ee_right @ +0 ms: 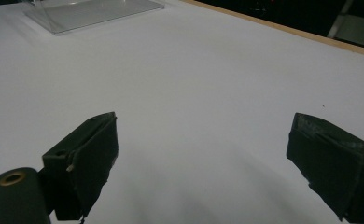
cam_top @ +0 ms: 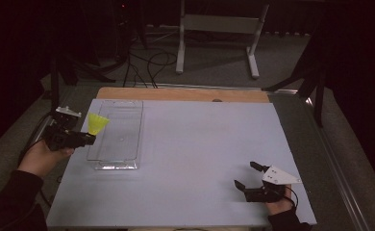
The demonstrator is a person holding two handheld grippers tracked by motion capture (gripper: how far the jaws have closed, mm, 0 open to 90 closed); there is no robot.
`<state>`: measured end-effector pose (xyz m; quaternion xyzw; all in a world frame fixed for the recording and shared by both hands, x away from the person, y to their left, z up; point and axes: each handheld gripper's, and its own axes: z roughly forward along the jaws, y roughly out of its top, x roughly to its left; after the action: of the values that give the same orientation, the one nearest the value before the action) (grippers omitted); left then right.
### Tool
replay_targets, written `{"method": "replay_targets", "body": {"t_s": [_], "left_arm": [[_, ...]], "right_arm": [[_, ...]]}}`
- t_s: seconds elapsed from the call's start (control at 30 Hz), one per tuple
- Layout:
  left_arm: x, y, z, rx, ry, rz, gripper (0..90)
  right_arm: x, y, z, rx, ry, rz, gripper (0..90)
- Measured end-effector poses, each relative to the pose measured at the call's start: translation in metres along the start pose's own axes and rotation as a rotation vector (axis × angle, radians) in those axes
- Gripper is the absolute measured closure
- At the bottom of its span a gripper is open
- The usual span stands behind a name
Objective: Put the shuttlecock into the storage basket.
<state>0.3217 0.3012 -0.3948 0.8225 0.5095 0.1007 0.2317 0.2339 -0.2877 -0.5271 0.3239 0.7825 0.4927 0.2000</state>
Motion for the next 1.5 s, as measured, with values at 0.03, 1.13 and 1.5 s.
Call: {"method": "replay_targets", "body": {"t_s": [0.03, 1.13, 1.5], "left_arm": [[0.000, -0.001, 0.002, 0.004, 0.012, -0.001, 66.2], [-0.001, -0.016, 0.044, 0.141, -0.030, 0.028, 66.0], [-0.001, -0.007, 0.038, 0.159, -0.017, -0.016, 56.1]], "right_arm": [[0.000, 0.000, 0.000, -0.001, -0.001, 0.000, 9.2], [0.000, 0.000, 0.000, 0.002, 0.004, 0.003, 9.2], [-0.001, 0.000, 0.000, 0.000, 0.004, 0.006, 9.2]]}}
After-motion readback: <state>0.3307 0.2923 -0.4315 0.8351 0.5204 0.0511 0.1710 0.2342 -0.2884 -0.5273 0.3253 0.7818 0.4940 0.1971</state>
